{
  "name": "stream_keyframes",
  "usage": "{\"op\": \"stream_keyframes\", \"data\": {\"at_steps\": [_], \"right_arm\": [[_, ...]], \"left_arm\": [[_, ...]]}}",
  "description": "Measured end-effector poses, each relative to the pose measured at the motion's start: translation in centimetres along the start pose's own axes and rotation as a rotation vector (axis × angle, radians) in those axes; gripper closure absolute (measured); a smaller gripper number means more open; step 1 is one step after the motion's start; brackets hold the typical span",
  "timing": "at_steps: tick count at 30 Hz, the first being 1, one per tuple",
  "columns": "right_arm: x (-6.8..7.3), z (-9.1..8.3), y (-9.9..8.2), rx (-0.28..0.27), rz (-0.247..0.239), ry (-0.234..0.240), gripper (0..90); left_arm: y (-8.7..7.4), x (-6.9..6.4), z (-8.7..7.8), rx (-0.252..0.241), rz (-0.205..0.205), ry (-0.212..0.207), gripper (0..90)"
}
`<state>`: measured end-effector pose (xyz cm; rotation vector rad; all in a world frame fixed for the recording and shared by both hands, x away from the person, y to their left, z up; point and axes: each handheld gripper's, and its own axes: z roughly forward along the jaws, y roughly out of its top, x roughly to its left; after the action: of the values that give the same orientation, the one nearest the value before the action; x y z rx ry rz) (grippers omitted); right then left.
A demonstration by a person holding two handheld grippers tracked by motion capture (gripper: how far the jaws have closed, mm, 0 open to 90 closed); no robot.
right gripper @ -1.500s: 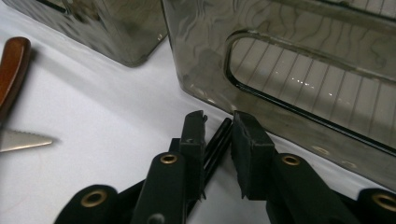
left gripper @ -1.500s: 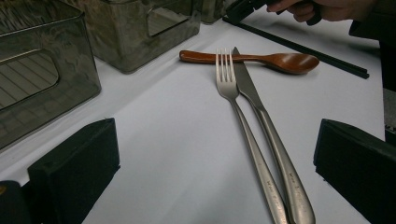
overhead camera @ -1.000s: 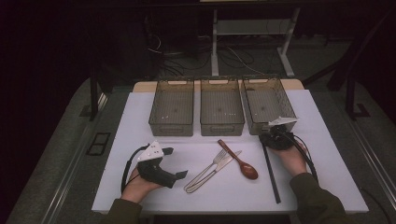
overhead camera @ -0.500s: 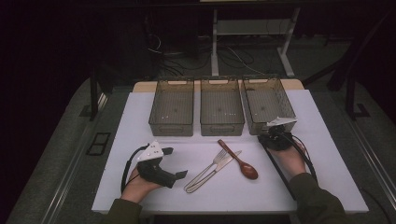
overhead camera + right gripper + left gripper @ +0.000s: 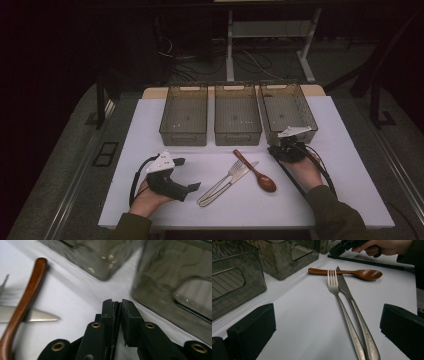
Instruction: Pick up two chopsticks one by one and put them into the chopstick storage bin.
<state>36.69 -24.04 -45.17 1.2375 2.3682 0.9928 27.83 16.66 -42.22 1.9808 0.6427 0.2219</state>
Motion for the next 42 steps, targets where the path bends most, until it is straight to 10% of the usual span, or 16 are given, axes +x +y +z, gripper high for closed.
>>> {"op": "stream_keyframes", "data": {"at_steps": [20,42], "right_arm": [[2.6,0.8,0.6,-0.008,-0.078,0.085,76.5],[1.2,-5.6,-1.0,-0.046,-0.013,0.152,42.0]], "left_arm": [[0.0,0.0,0.0,0.003,-0.002,-0.003,0.0],[-0.3,-0.1,-0.2,0.011,0.001,-0.009,0.0]]}}
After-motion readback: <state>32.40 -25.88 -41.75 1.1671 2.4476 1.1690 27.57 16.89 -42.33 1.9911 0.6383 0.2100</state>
